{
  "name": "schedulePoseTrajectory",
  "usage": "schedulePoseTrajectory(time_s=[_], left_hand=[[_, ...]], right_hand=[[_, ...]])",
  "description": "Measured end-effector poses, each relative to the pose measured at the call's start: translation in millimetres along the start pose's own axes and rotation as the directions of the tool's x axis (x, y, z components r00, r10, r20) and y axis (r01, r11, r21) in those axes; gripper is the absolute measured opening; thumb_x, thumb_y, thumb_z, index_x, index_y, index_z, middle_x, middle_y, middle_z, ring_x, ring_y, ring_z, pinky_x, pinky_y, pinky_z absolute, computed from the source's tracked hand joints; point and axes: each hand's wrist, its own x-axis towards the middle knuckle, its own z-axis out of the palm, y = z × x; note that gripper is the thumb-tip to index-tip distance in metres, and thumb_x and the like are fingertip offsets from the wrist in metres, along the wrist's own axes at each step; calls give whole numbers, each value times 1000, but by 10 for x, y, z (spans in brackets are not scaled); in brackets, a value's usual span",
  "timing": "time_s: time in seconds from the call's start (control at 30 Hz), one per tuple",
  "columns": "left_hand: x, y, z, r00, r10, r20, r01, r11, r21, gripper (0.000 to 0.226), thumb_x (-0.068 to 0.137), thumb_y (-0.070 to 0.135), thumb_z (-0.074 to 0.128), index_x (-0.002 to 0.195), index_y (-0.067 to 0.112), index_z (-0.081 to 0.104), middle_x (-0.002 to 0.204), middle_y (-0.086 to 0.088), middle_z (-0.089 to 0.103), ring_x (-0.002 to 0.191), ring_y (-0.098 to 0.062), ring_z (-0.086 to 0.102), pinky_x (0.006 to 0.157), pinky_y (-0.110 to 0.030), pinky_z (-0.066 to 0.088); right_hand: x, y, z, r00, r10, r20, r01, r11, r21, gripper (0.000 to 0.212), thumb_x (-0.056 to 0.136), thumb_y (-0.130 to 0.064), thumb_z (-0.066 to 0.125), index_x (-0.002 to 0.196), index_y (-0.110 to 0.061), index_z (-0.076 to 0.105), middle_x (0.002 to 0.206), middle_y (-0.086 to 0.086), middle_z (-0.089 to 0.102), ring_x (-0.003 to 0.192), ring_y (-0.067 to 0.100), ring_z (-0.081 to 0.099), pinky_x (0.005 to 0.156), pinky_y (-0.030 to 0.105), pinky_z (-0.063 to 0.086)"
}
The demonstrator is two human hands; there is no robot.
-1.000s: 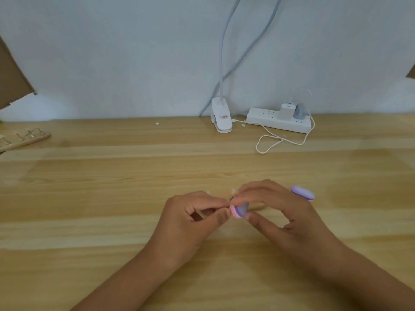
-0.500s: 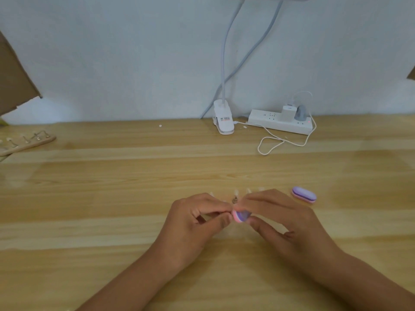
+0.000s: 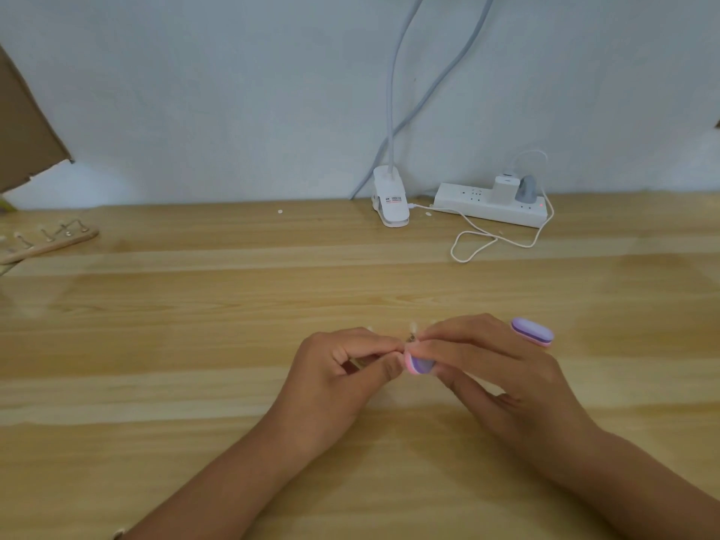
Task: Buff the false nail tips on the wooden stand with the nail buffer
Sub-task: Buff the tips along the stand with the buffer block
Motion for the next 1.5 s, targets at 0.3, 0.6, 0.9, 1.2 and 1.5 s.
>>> schedulePoseTrajectory(time_s=[0.3, 0.6, 0.9, 1.2, 1.5], left_hand=[[-20, 59, 28, 999, -33, 18, 33, 999, -36, 15, 84, 24, 67, 94, 20, 79, 73, 2, 74, 65, 0, 63, 59, -11, 45], [-27, 107, 47, 998, -64, 29, 67, 993, -98, 20, 83, 29, 68, 92, 16, 79, 74, -6, 74, 68, -13, 65, 57, -17, 46], [-25, 120, 43, 987, -142, 73, 149, 982, -112, 14, 89, 23, 66, 91, 16, 78, 77, -3, 75, 74, -12, 70, 56, -20, 48], [-21, 130, 38, 979, -158, 127, 178, 971, -157, 18, 88, 25, 61, 88, 18, 77, 74, -7, 73, 69, -20, 71, 56, -23, 48], [10, 94, -7, 975, -162, 151, 187, 968, -167, 22, 89, 21, 57, 83, 9, 73, 70, -11, 70, 63, -20, 66, 55, -27, 47]], right_hand=[[11, -16, -45, 996, -88, -31, 86, 995, -47, 23, 86, 5, 70, 105, -5, 76, 105, 4, 71, 100, 13, 65, 93, 16, 42], [0, -42, 2, 993, -84, -80, 82, 996, -26, 18, 89, -1, 67, 106, -5, 74, 107, 4, 69, 101, 14, 64, 94, 16, 39], [-1, -23, 1, 992, -88, -87, 83, 994, -68, 16, 91, 1, 64, 103, -2, 74, 104, 4, 68, 99, 17, 64, 95, 15, 37], [2, -34, 13, 989, -98, -108, 90, 993, -83, 15, 95, -3, 61, 104, -8, 71, 100, 5, 69, 95, 18, 64, 94, 15, 36], [0, -20, 31, 993, -68, -94, 58, 992, -112, 16, 95, -4, 61, 104, -6, 74, 100, 6, 69, 94, 20, 64, 96, 14, 34]])
